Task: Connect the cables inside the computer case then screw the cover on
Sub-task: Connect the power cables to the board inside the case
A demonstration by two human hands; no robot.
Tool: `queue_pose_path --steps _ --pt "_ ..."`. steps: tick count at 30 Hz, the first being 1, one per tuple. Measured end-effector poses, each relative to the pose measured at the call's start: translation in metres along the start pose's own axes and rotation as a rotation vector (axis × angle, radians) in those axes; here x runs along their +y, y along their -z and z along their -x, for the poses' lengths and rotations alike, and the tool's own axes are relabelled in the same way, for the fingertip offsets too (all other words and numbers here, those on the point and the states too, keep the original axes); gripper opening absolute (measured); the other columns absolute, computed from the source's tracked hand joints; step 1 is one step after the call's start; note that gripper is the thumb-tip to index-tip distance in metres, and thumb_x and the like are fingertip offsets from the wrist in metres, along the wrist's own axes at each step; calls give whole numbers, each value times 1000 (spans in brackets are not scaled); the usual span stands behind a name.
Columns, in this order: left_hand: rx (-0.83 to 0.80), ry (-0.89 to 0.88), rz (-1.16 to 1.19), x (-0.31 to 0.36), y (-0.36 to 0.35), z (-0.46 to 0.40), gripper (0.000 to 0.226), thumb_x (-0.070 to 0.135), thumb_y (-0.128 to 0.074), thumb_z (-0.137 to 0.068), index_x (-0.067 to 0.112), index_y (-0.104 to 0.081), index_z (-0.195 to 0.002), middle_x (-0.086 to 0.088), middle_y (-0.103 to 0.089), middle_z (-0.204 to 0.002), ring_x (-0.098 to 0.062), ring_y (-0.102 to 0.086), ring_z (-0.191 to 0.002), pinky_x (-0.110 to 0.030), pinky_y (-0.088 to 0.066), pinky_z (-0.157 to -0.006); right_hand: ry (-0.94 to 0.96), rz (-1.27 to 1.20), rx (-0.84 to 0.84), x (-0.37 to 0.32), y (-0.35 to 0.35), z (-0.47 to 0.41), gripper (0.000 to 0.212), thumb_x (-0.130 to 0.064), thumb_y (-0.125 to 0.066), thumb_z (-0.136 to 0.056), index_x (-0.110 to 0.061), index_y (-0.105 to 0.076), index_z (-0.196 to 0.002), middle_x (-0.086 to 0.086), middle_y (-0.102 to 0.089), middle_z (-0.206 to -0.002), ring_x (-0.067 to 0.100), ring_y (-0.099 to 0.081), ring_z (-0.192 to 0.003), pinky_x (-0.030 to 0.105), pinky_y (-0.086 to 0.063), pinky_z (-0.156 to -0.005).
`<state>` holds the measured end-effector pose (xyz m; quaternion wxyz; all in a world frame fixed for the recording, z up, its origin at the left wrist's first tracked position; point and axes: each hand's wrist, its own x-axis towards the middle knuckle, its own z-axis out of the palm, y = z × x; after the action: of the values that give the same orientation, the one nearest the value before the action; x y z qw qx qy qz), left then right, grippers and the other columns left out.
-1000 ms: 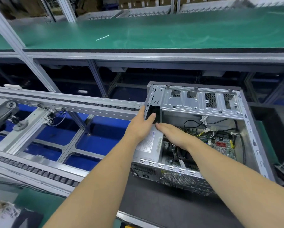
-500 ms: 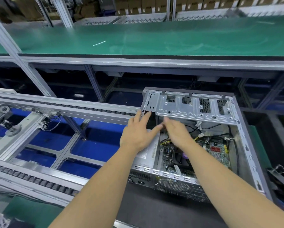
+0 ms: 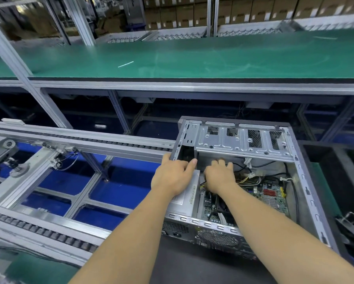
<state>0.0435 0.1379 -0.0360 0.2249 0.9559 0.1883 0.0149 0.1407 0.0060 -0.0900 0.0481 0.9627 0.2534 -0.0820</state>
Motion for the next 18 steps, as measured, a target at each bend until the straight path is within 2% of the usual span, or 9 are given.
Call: queue_pose_path --steps 2,3,5,6,10,15,18 --pt "14 -5 10 0 1 0 62 71 -23 -94 28 -58 -65 -12 -36 -148 -30 -60 -105 -43 -51 -82 9 -53 106 3 0 -3 22 -20 -60 -92 -24 -68 -112 4 -59 -122 29 -47 -122 49 -38 -101" --pt "23 -8 13 0 1 0 62 71 -23 -94 29 -56 -63 -12 -37 -146 -31 -59 -105 -44 -51 -84 41 -80 93 6 -1 -4 21 -24 -61 -93 -24 -69 -113 3 -59 -121 28 -47 -122 49 -39 -101" --pt "33 -14 17 0 1 0 61 70 -22 -95 31 -53 -60 -13 -39 -145 -32 -59 -107 -46 -50 -86 146 -75 -45 9 -6 -4 31 -39 -63 -93 -29 -66 -123 3 -53 -127 29 -41 -128 53 -34 -105" --pt "37 -15 19 -1 1 0 61 70 -22 -95 32 -53 -59 -12 -39 -146 -32 -58 -109 -45 -50 -85 171 -49 -106 8 -9 -3 33 -39 -63 -93 -30 -65 -125 4 -50 -130 30 -38 -130 55 -30 -107" --pt "32 -19 35 -2 0 -1 58 73 -21 -92 40 -55 -60 -10 -37 -146 -31 -59 -107 -43 -50 -81 162 52 -58 -4 -11 -4 25 -19 -62 -92 -20 -65 -117 4 -55 -127 29 -39 -130 50 -32 -102" --pt "-3 -8 56 -4 -1 -3 52 76 -21 -90 46 -57 -67 -7 -33 -147 -29 -60 -102 -40 -49 -77 90 -6 34 -6 -13 -6 25 -4 -58 -90 -22 -65 -107 1 -66 -115 26 -49 -123 45 -35 -100" --pt "-26 4 68 -5 -1 -4 58 76 -22 -90 37 -60 -70 -4 -29 -148 -28 -61 -96 -37 -47 -72 91 -43 72 -8 -16 -7 29 -2 -57 -91 -22 -64 -111 0 -65 -117 28 -49 -124 45 -36 -101"
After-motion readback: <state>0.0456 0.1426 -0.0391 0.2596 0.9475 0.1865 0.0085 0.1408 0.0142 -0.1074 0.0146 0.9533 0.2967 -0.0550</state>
